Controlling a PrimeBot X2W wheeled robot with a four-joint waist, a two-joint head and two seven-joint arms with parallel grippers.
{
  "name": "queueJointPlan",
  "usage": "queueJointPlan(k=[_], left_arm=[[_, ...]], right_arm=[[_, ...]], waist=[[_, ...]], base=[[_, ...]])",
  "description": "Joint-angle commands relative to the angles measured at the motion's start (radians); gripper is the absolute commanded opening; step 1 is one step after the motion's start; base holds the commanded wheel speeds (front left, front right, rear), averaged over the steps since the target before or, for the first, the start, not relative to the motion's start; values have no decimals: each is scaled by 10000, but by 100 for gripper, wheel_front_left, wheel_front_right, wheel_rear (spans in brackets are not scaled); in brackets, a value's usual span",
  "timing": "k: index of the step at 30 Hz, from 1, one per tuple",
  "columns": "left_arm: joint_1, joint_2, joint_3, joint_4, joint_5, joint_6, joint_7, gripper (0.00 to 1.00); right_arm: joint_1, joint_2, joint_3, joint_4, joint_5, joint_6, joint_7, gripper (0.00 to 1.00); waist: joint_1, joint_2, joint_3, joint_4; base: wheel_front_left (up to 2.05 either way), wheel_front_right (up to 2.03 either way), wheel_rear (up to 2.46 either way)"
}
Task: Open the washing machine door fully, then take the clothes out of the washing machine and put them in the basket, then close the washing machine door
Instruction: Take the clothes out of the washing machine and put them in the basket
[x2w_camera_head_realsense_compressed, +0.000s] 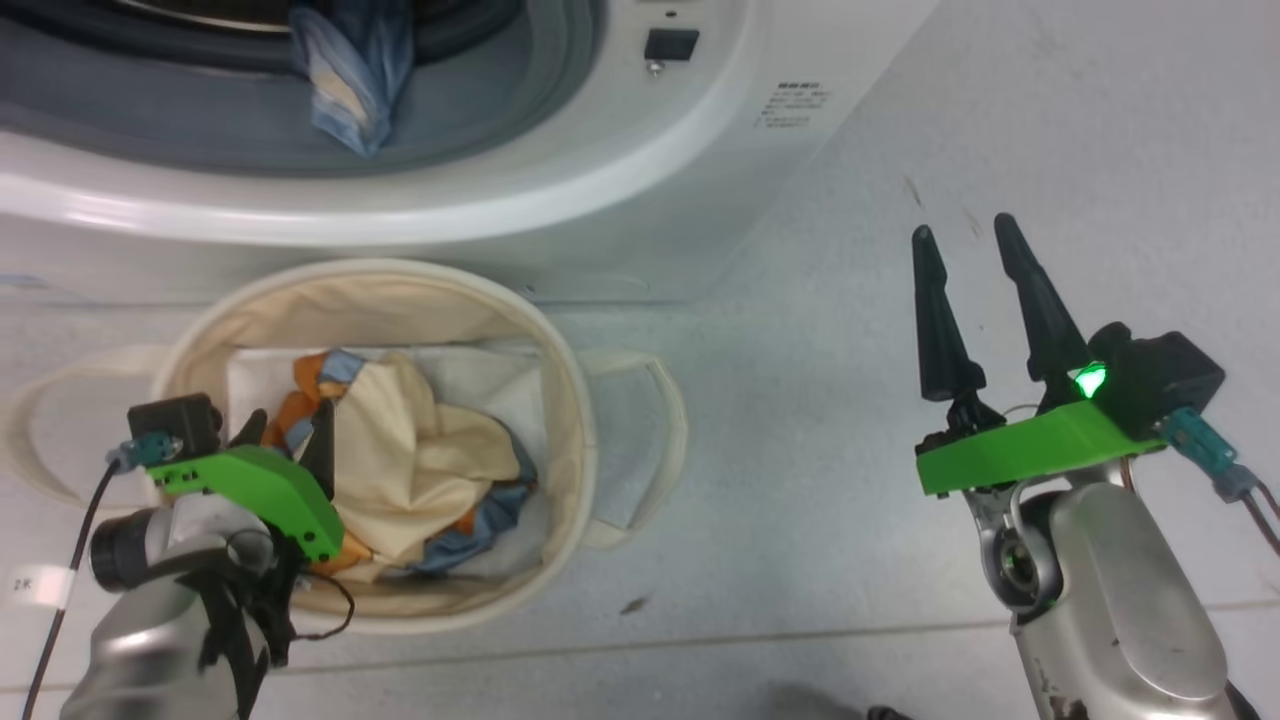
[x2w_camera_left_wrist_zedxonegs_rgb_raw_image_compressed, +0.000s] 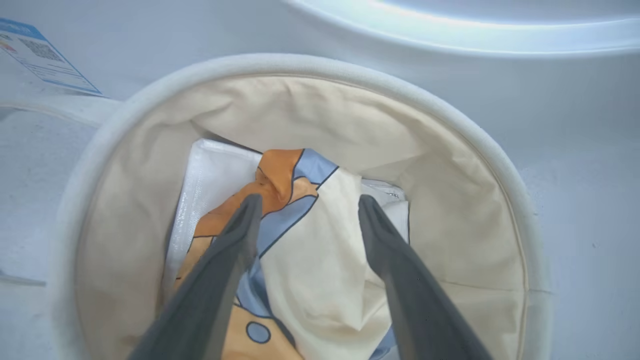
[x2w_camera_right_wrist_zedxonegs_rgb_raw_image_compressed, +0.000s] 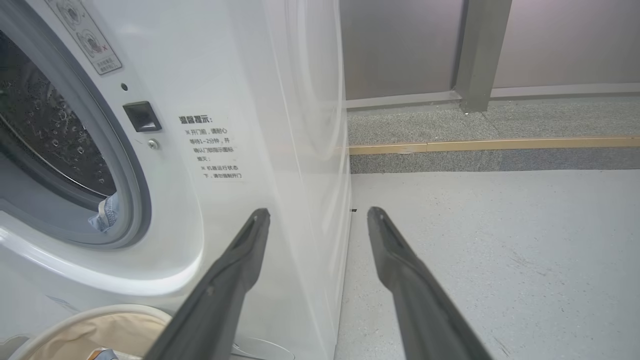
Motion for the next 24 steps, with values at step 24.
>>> queueJointPlan(k=[24], left_arm=[[2929,1453,3576,-5941,2913,766,-286,100]], right_arm=[[1078,36,901,1097,426,62,-49,100]], waist=[[-1,0,-3654,921]], base=[[0,0,0]])
